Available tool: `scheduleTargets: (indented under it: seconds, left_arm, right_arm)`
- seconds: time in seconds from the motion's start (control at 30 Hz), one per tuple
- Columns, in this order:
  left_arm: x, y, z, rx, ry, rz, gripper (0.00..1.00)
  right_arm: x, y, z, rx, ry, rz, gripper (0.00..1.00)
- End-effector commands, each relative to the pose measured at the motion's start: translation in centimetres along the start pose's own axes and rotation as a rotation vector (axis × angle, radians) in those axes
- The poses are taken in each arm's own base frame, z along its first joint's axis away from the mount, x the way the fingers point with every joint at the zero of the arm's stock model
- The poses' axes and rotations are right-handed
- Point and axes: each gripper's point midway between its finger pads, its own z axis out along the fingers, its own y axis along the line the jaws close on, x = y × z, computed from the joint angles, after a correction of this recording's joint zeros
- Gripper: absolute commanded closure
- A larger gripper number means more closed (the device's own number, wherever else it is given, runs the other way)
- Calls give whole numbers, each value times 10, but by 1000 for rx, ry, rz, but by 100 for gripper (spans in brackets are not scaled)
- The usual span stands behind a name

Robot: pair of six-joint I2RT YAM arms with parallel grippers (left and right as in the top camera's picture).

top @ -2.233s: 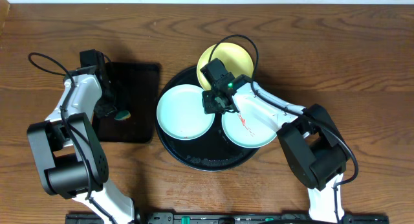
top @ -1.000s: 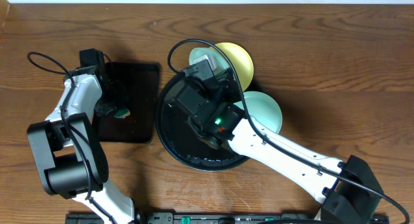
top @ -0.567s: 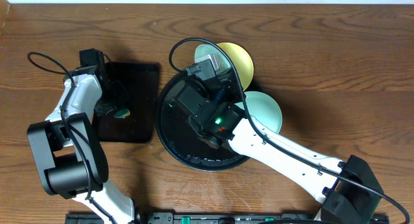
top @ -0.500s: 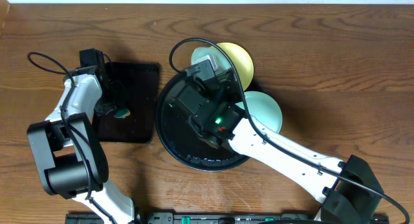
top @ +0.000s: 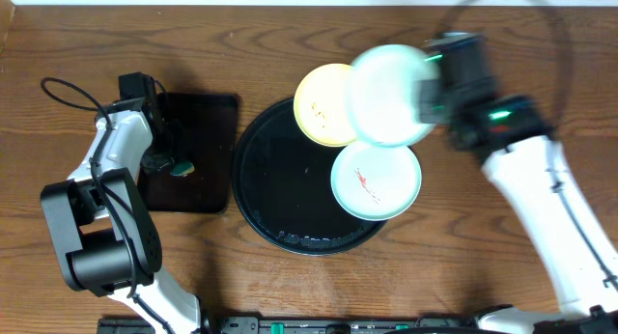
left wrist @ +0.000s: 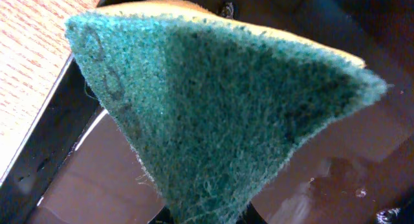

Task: Clean dirty plates on tray and stack at the side
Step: 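Place the pale green plate on the table right of the tray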

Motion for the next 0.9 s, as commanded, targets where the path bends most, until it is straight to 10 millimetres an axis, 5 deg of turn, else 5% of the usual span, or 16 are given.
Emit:
scheduleTargets:
  seconds: [0.0,0.13,0.37,0.67,0.87]
  left_arm:
    - [4,1,5,-8,16,-2,92]
    - [5,1,5,-9,18,-2,92]
    - [3,1,5,-6,11,-3,92]
    - [-2,-1,5,1,-8,-2,92]
    - [-6,-3,5,8,-27,-1,92]
  right_arm:
    - [12,-53,16,-10,121,211,99]
    - [44,-124,40,117,255,358,99]
    - [95,-179,77,195,409,503,99]
    - [145,-178,119,186,572,491,99]
    - [152,-168,114,121,640,421,73]
